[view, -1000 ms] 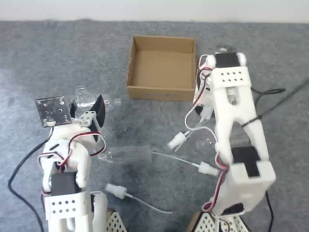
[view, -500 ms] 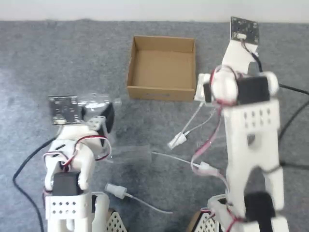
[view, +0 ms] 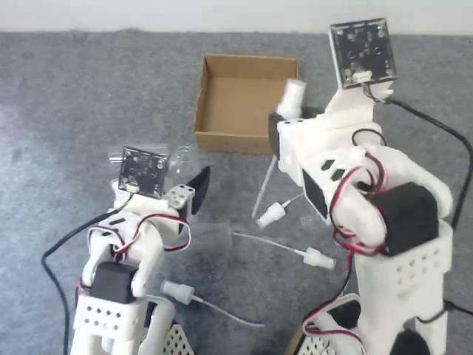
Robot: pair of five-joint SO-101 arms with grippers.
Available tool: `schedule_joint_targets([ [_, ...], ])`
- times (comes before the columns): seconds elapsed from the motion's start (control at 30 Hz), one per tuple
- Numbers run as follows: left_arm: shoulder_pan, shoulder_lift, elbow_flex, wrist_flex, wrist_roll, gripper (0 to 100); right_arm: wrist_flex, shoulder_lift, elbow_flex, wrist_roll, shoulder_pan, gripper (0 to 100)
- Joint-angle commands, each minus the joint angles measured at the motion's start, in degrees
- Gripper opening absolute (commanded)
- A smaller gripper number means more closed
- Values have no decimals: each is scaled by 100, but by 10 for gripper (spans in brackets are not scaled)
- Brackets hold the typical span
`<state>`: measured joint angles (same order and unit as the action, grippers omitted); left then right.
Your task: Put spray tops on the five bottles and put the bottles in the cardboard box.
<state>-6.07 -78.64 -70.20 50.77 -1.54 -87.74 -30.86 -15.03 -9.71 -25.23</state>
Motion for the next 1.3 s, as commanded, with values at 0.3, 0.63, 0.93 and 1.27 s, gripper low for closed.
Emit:
schedule_joint_targets([
  [0.3,-949,-105,312,-571,88,145,2035,-180,-316,923,-207,27],
  [0.63,-1037,-114,295,-580,88,145,3679,-171,695,932,-444,27],
  [0.93,-1037,-114,295,-571,88,145,4382,-180,1662,932,-462,27],
  [1.27,-1037,-114,286,-571,79,145,4409,-233,2180,905,-857,27],
])
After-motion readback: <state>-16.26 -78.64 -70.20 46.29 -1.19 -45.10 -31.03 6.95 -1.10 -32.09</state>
